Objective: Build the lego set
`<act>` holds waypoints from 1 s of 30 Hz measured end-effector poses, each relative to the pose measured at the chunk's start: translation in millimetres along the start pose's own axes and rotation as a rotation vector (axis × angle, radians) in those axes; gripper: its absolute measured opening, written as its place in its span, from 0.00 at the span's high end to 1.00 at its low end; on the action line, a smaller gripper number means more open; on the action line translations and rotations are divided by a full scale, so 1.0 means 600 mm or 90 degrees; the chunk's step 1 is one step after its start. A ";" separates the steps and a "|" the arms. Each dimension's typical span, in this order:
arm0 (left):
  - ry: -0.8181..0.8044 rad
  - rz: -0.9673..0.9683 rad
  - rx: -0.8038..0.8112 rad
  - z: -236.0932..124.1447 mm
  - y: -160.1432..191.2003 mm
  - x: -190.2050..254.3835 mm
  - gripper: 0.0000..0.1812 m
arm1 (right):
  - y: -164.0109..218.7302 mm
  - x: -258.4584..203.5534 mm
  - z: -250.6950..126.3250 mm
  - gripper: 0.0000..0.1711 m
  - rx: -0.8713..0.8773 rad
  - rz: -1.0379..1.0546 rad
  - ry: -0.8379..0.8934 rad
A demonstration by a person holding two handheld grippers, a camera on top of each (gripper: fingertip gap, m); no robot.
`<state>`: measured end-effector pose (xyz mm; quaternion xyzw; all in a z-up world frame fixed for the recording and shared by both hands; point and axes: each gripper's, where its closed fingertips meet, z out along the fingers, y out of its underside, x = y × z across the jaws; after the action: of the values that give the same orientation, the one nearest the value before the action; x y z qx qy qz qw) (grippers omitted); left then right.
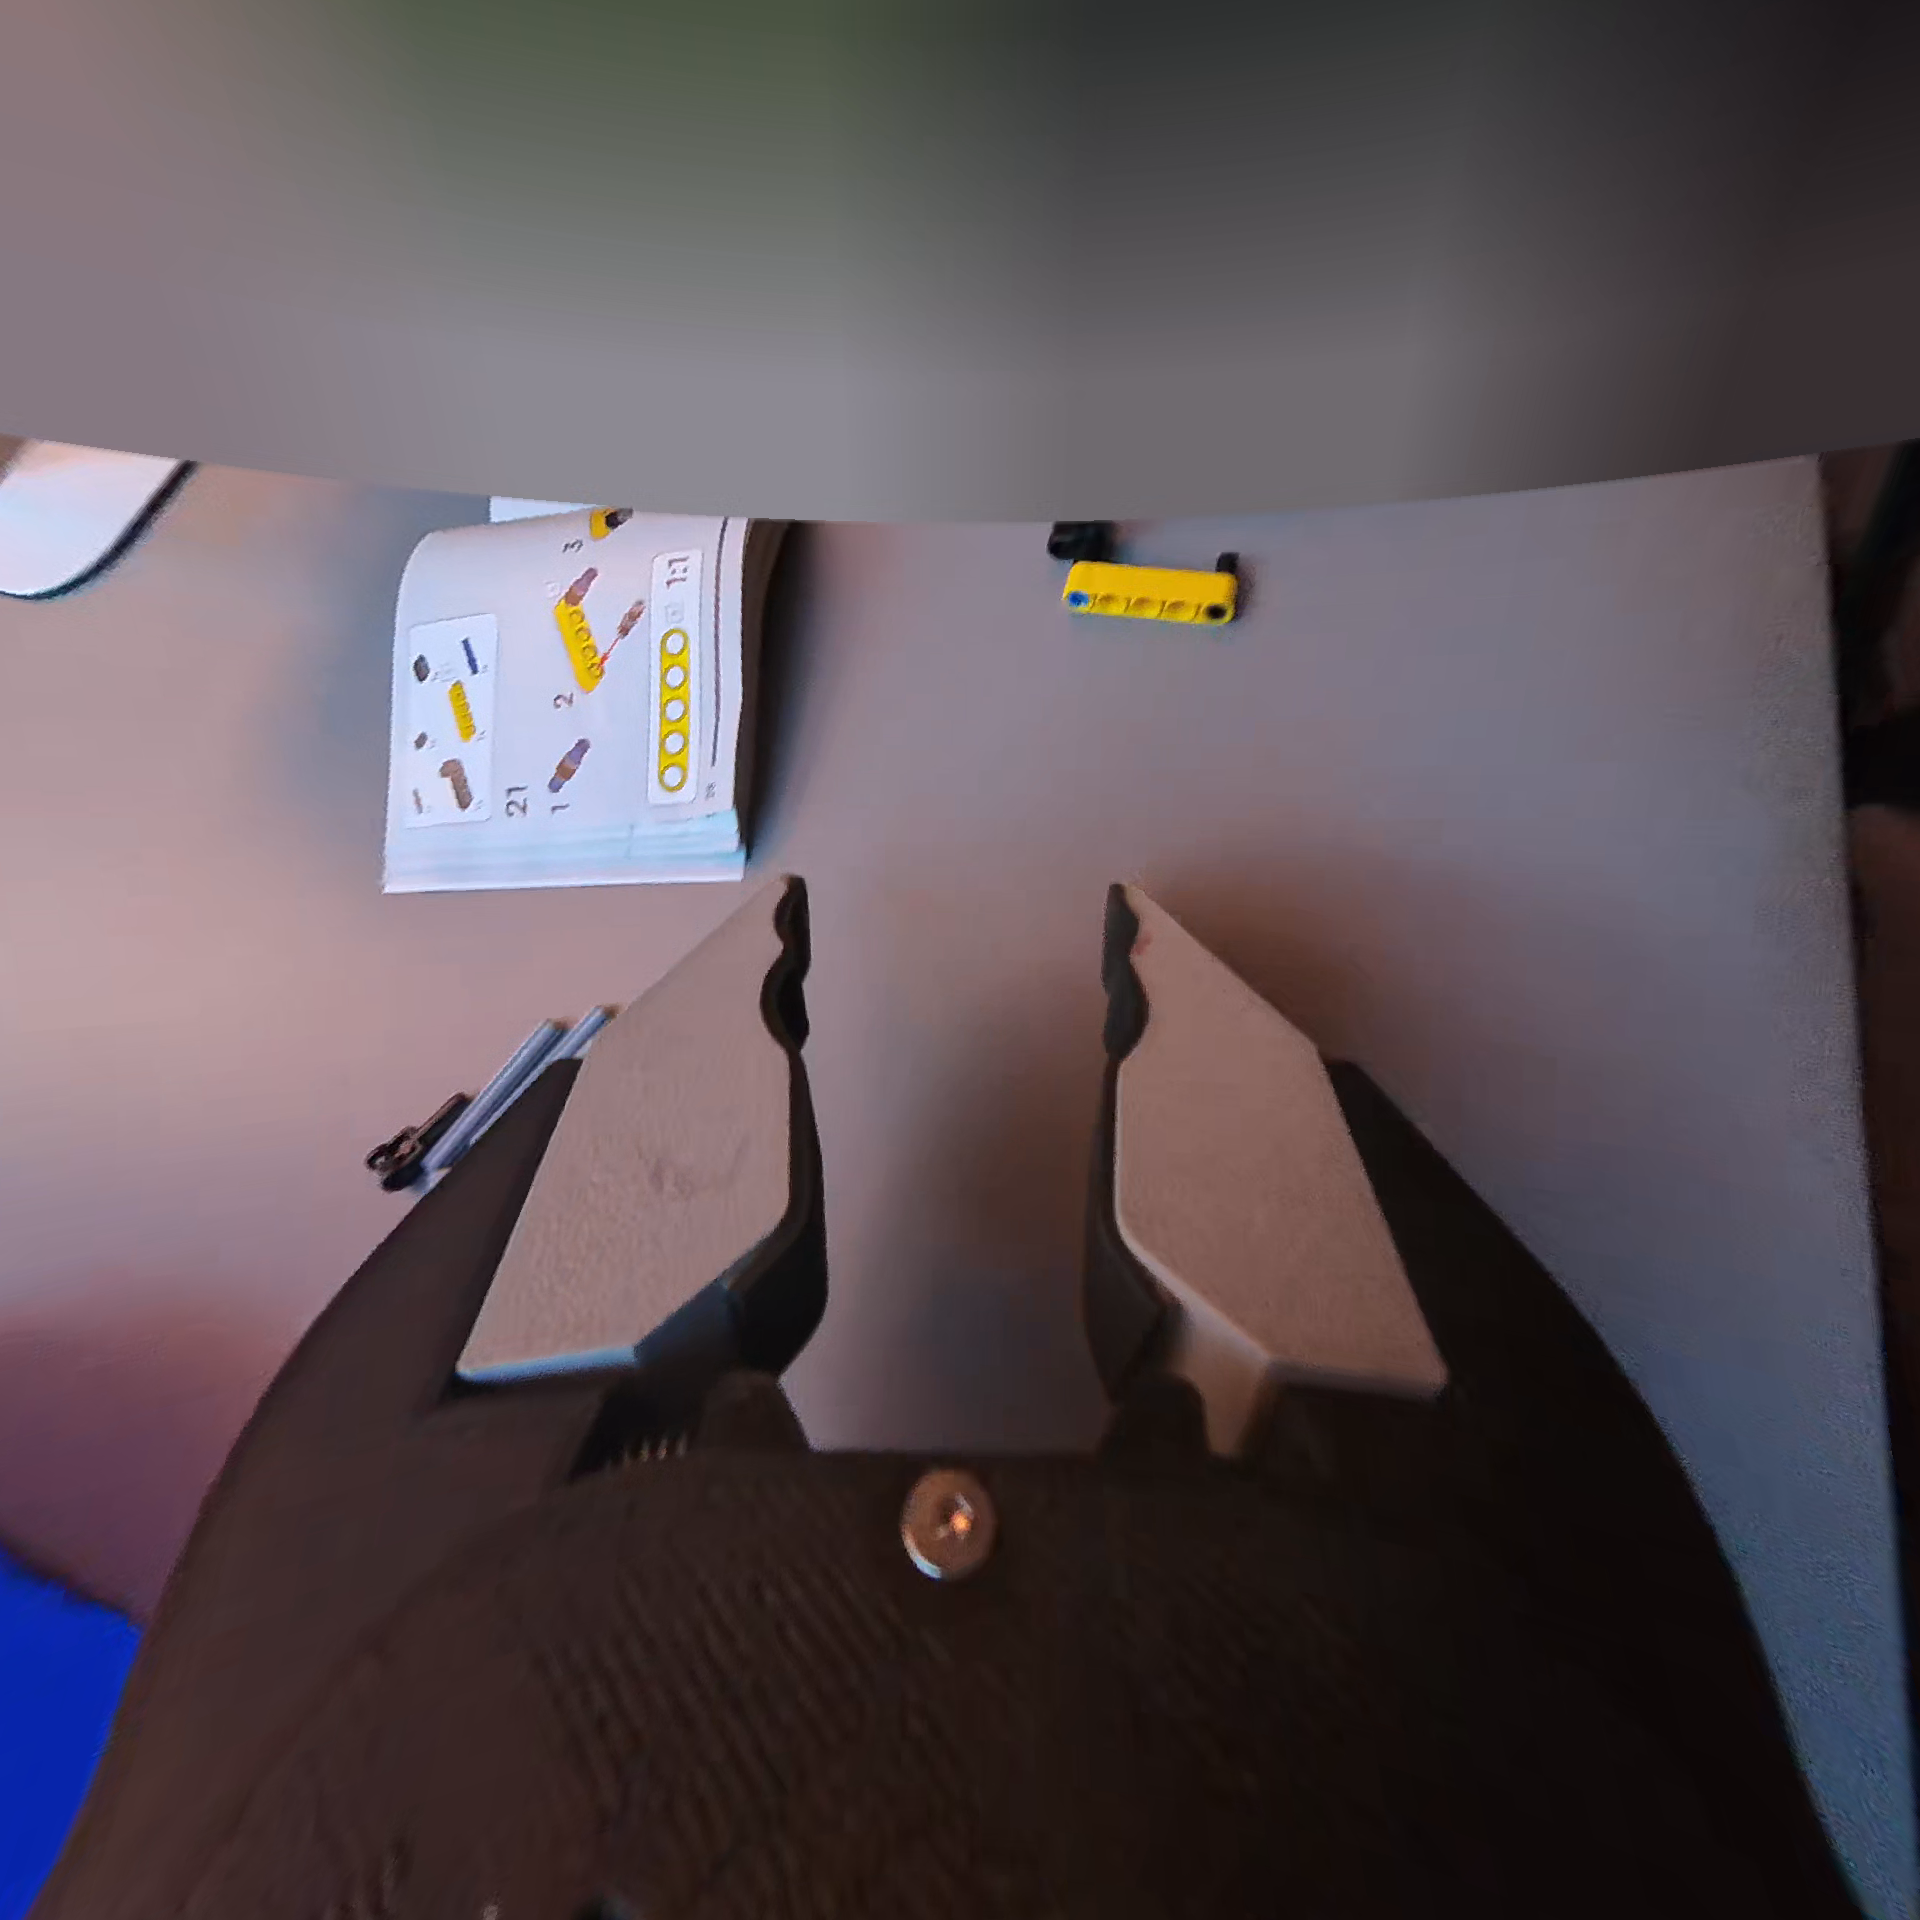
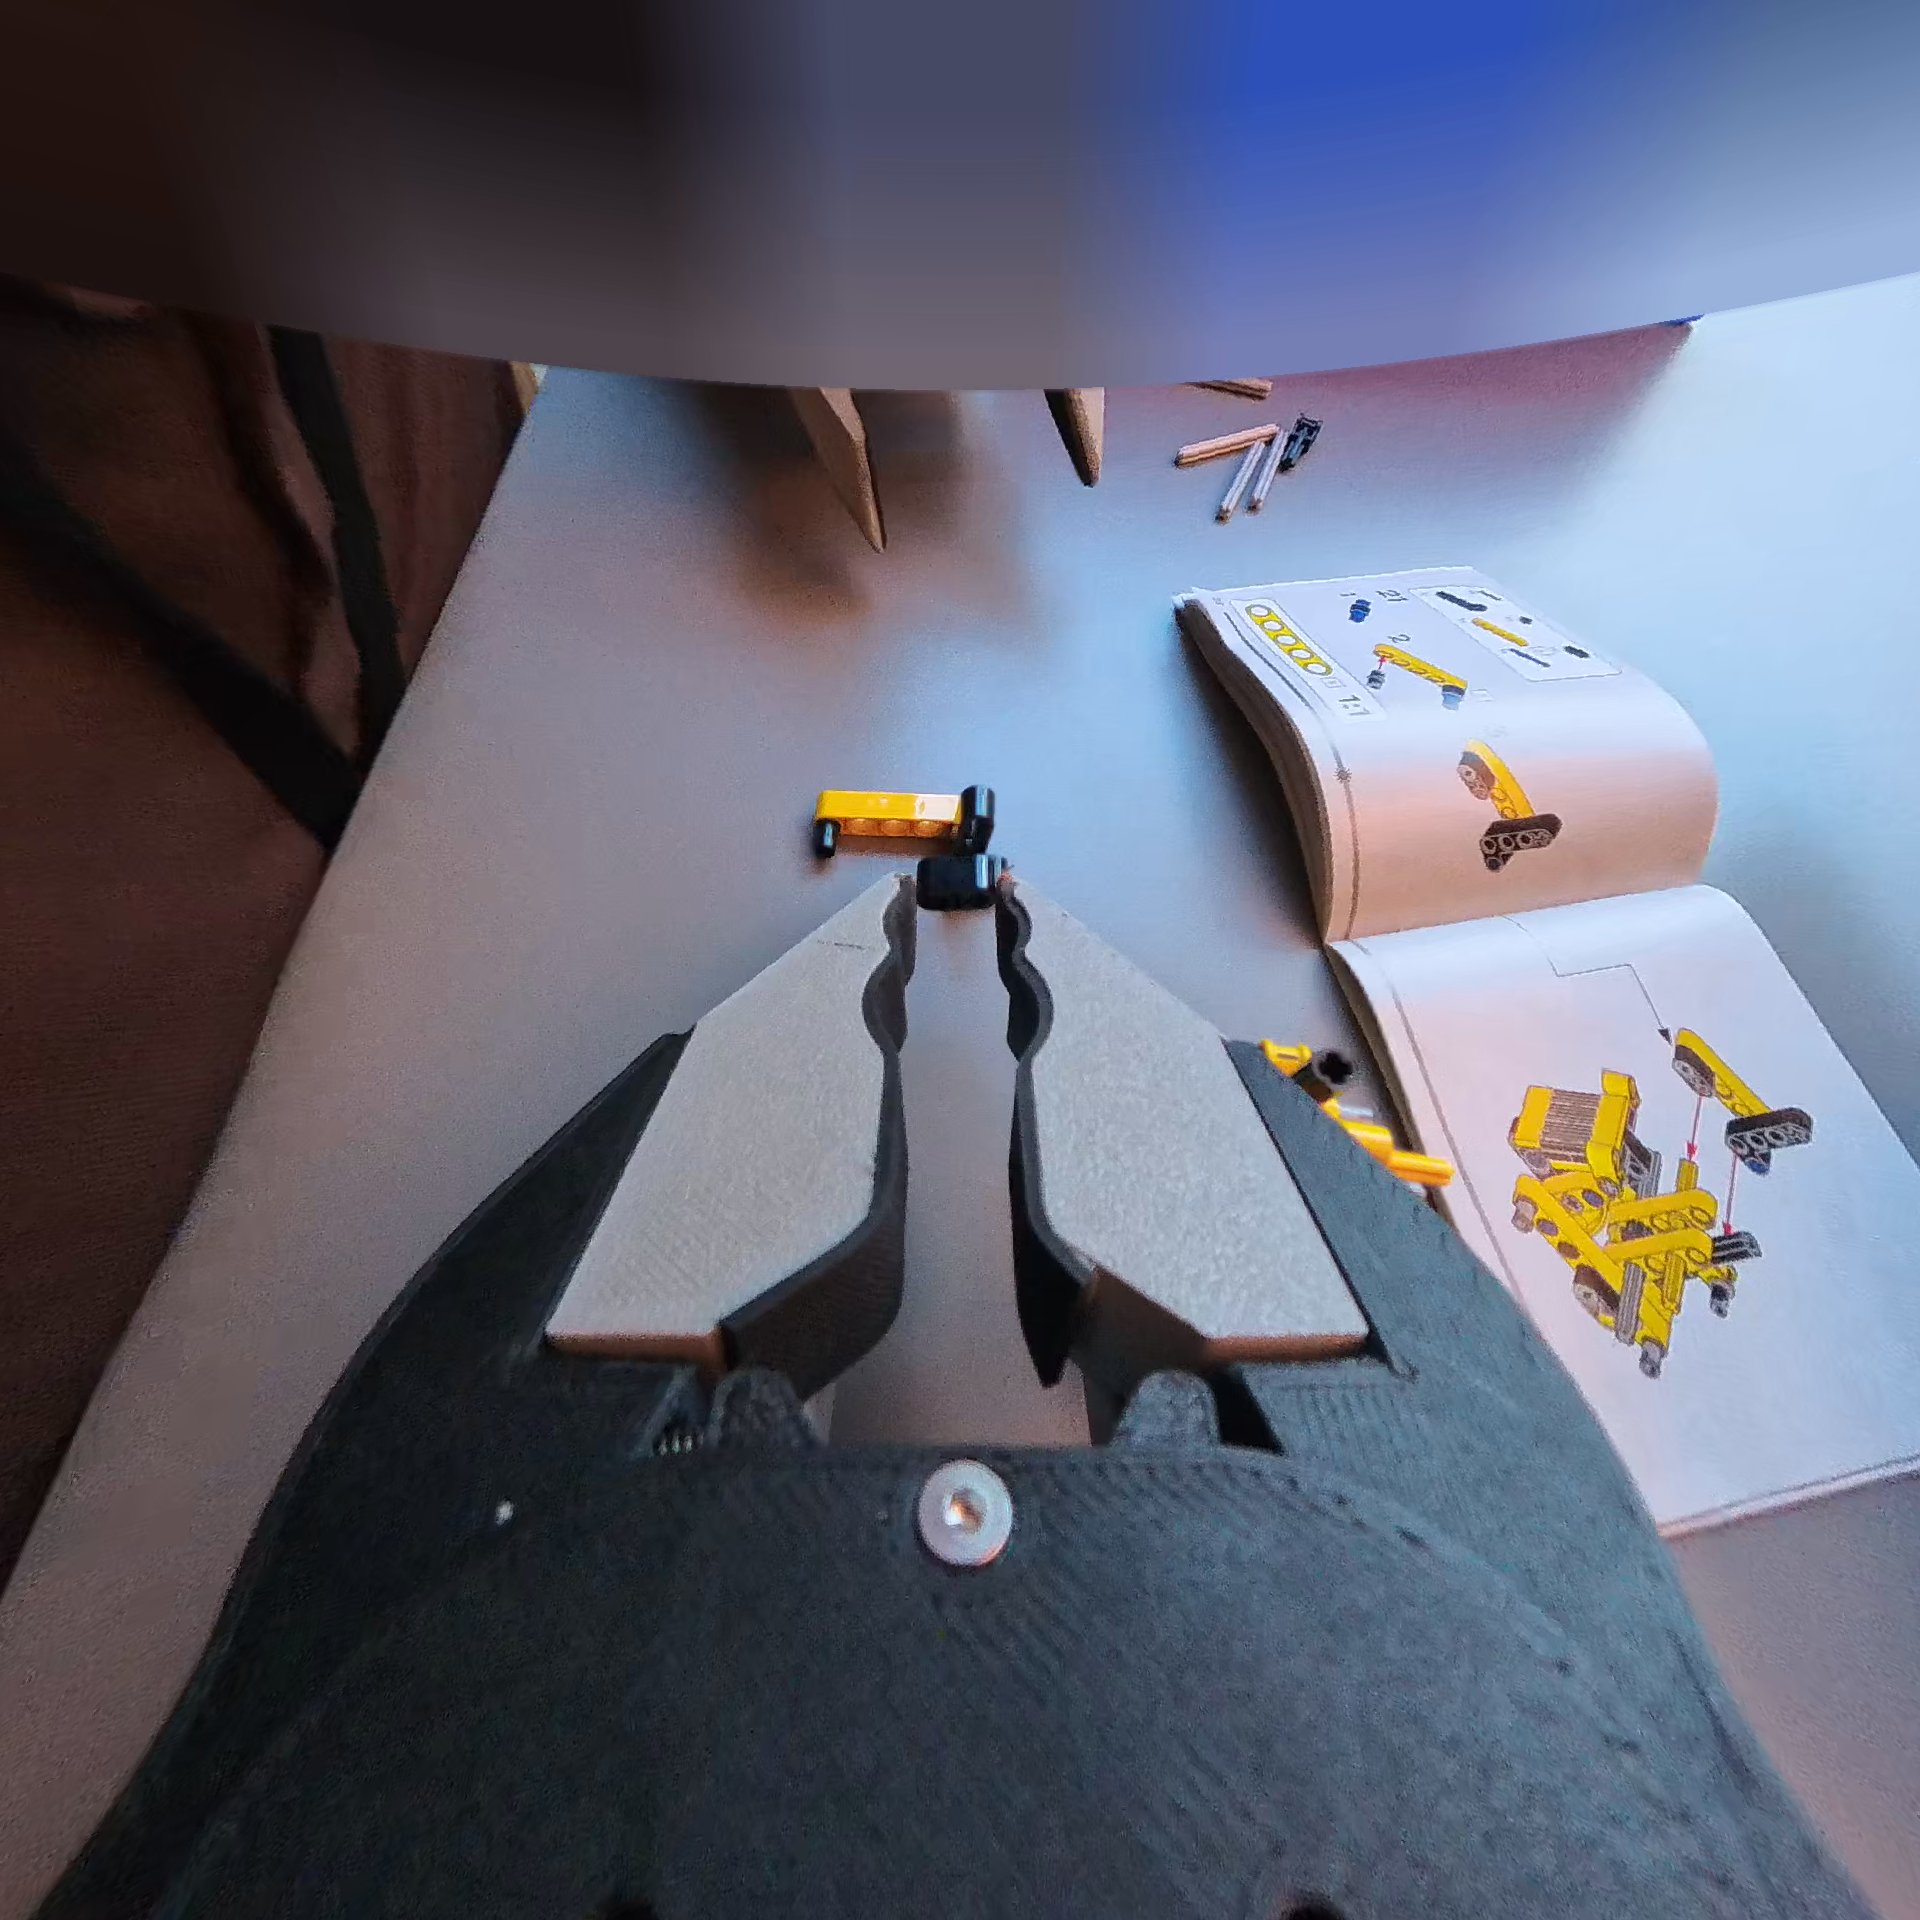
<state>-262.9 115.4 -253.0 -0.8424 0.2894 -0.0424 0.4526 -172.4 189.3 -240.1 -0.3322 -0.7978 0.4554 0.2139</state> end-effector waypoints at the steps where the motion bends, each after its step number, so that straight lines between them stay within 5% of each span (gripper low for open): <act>1: -0.002 0.005 -0.002 -0.002 0.003 -0.002 0.70 | -0.001 0.000 0.000 0.93 0.002 0.001 -0.005; 8: 0.040 -0.042 0.080 -0.027 -0.017 -0.006 0.74 | -0.012 0.004 -0.012 0.93 0.044 0.018 -0.011; 30: 0.036 -0.016 0.068 -0.025 -0.013 -0.002 0.76 | -0.010 0.003 -0.016 0.91 0.044 0.023 -0.013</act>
<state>-265.3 108.1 -237.9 -0.8191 0.2885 -0.0871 0.4881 -169.8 193.9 -230.0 -0.3345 -0.7777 0.4895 0.2089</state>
